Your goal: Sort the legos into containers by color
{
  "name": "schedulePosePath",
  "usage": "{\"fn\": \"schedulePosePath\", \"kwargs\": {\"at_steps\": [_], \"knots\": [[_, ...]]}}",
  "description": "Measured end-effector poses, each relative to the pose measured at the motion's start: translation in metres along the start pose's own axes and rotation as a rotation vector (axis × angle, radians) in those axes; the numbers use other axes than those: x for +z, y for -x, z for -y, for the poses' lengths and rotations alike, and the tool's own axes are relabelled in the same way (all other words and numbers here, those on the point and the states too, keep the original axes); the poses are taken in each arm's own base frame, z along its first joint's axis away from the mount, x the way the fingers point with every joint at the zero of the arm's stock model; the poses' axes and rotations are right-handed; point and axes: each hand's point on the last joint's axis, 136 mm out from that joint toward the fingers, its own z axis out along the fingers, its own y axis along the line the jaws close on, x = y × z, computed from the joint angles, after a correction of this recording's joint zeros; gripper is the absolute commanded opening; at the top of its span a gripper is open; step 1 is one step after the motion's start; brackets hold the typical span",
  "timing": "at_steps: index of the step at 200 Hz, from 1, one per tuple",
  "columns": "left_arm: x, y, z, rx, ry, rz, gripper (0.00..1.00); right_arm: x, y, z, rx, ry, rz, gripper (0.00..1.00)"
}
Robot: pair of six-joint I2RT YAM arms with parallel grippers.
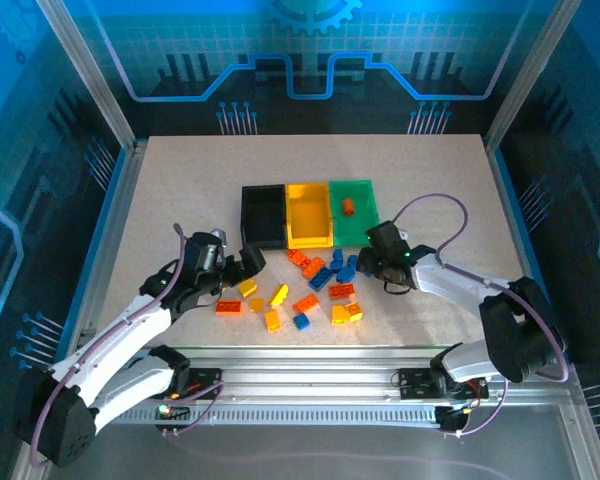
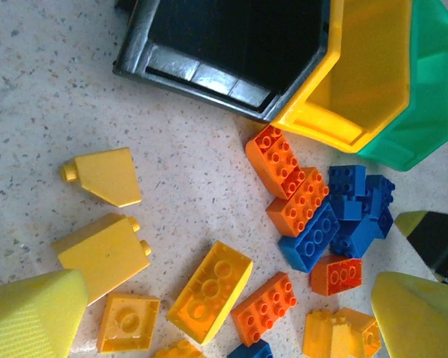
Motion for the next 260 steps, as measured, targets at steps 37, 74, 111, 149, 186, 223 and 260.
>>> {"fn": "schedulePosePath", "kwargs": {"at_steps": [37,74,111,149,186,223,260], "knots": [[0.000,-0.003,-0.001,0.000,-0.006,-0.006,0.99,0.012,0.003,-0.003,0.011,0.008,0.005,0.73],[-0.001,-0.003,-0.002,-0.001,-0.007,-0.006,0.99,0.022,0.002,0.000,0.020,-0.016,-0.013,0.70],[-0.001,-0.003,-0.001,-0.002,-0.007,-0.005,0.99,0.026,0.001,0.002,0.028,-0.034,-0.026,0.64],[-0.001,-0.003,-0.001,-0.001,-0.009,-0.004,0.99,0.025,0.000,0.003,0.050,-0.038,-0.031,0.49],[0.002,-0.003,-0.001,-0.002,-0.005,-0.007,0.99,0.024,-0.004,0.006,0.048,-0.048,-0.042,0.35],[0.002,-0.003,-0.002,-0.002,-0.004,-0.008,0.99,0.000,-0.005,-0.001,0.003,-0.015,-0.028,0.33],[0.002,-0.004,-0.001,-0.001,-0.006,-0.012,0.99,-0.040,0.010,-0.027,-0.071,0.073,0.031,0.34]]}}
